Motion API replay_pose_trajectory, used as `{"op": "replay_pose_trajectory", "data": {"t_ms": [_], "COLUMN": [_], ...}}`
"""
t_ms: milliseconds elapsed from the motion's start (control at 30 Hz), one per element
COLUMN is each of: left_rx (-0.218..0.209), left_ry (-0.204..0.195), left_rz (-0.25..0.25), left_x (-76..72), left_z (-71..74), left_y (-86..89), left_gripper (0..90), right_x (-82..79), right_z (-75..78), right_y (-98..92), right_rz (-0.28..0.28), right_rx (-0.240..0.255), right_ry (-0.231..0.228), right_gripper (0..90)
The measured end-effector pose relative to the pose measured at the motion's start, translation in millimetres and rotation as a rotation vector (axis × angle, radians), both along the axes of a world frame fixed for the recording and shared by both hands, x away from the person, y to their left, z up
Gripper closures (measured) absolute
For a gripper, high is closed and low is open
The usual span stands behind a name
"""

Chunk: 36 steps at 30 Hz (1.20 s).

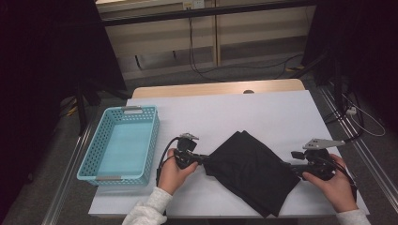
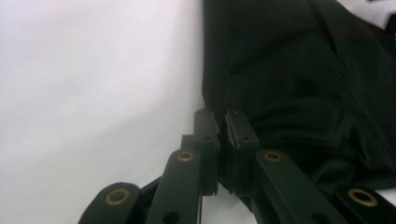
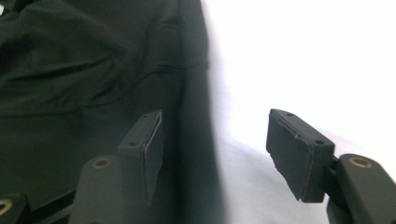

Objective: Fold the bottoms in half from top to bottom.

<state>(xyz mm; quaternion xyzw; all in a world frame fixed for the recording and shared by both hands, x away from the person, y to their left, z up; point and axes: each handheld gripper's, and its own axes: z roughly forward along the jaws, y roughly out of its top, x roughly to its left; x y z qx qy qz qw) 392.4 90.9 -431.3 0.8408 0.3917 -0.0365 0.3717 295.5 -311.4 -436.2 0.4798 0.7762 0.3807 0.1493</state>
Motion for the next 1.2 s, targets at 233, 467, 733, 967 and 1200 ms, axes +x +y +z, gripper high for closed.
{"op": "replay_pose_trajectory", "data": {"t_ms": [233,467,733,967,1200], "left_rx": [0.025,0.029,0.056,0.091,0.045], "left_ry": [-0.018,-0.048,0.009,-0.024,0.032], "left_rz": [0.105,0.147,0.143,0.156,0.178], "left_x": [19.4,15.8,3.0,-0.8,6.6], "left_z": [-0.1,3.0,-10.0,-11.3,-12.1], "left_y": [22.1,29.8,27.0,19.0,20.3], "left_gripper": [83.6,48.9,38.6,62.5,82.8], "right_x": [-2.1,-4.1,-5.3,-4.3,-6.6], "right_z": [0.2,2.1,2.7,1.8,4.2], "right_y": [8.8,12.5,13.8,13.4,23.2], "right_rz": [0.014,0.019,0.031,0.029,0.029], "right_rx": [-0.005,-0.005,-0.004,-0.005,0.002], "right_ry": [-0.005,-0.012,-0.008,-0.004,-0.012], "right_gripper": [36.4,36.0,35.6,35.4,33.7]}}
